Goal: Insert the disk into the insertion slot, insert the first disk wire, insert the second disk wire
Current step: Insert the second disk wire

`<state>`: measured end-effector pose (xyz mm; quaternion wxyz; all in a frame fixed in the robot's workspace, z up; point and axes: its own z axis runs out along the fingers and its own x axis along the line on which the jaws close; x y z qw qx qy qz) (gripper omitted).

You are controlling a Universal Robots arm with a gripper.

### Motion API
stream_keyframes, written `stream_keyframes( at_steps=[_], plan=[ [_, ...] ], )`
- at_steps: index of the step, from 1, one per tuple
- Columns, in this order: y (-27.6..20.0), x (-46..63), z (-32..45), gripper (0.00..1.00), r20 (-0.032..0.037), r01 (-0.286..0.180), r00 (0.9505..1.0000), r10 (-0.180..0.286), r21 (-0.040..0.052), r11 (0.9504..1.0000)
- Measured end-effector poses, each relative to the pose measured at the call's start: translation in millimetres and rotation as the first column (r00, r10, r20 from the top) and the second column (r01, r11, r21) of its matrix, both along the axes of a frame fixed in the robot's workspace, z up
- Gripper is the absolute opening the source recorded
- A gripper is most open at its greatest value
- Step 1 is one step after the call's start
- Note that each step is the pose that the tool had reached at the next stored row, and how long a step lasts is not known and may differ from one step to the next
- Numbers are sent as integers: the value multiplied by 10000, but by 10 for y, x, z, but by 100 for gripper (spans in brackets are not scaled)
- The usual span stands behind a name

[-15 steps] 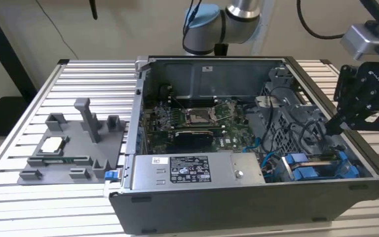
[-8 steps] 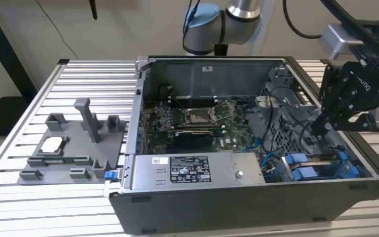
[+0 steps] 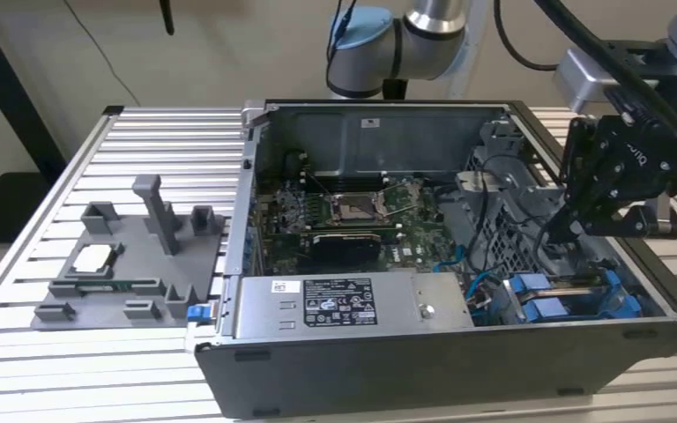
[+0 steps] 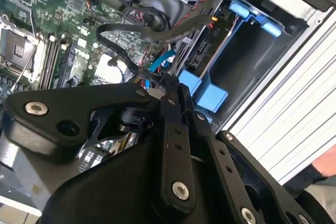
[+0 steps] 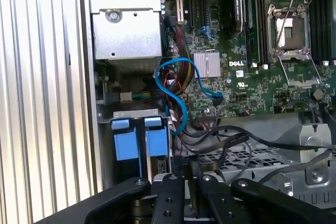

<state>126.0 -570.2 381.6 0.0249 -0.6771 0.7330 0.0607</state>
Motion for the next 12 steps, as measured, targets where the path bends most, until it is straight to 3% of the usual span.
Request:
stream_keyframes(
  at_steps=[7,9,12],
  plan=[
    [1,0,-10,16,15,-2,10000,2,-1,10000],
    [0,-1,-28,16,61,-1,10000,1,-1,10000],
    [1,0,-68,16,185,-3,9998,3,-1,10000]
  ],
)
